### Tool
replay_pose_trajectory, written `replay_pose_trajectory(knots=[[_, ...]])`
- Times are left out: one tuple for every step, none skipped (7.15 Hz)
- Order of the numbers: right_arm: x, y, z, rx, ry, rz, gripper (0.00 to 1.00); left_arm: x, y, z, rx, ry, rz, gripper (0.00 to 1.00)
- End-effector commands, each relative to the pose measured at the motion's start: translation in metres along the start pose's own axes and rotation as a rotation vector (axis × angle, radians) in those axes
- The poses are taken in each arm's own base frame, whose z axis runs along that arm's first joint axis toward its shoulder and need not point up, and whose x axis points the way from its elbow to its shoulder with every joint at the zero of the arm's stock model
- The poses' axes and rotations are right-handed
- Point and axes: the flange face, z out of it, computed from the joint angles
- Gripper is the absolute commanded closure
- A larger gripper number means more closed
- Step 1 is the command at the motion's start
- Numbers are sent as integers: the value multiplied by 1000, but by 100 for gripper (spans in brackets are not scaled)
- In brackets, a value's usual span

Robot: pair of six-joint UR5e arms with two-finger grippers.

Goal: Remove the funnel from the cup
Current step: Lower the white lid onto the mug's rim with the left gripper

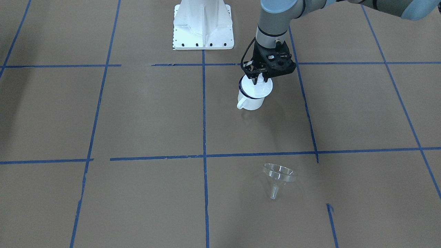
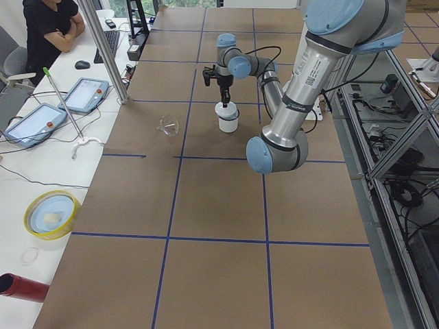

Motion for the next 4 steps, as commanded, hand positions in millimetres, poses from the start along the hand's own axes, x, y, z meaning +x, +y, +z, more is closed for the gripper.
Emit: replay_pose_trajectory(knots=[[0, 0, 0, 0, 0, 0, 0, 1, 1, 2, -2, 0, 2, 100], [0, 0, 0, 0, 0, 0, 0, 1, 2, 2, -2, 0, 2, 100], [0, 0, 0, 0, 0, 0, 0, 1, 2, 2, -3, -1, 3, 100], [0, 0, 0, 0, 0, 0, 0, 2, 4, 3, -6, -1, 5, 100]])
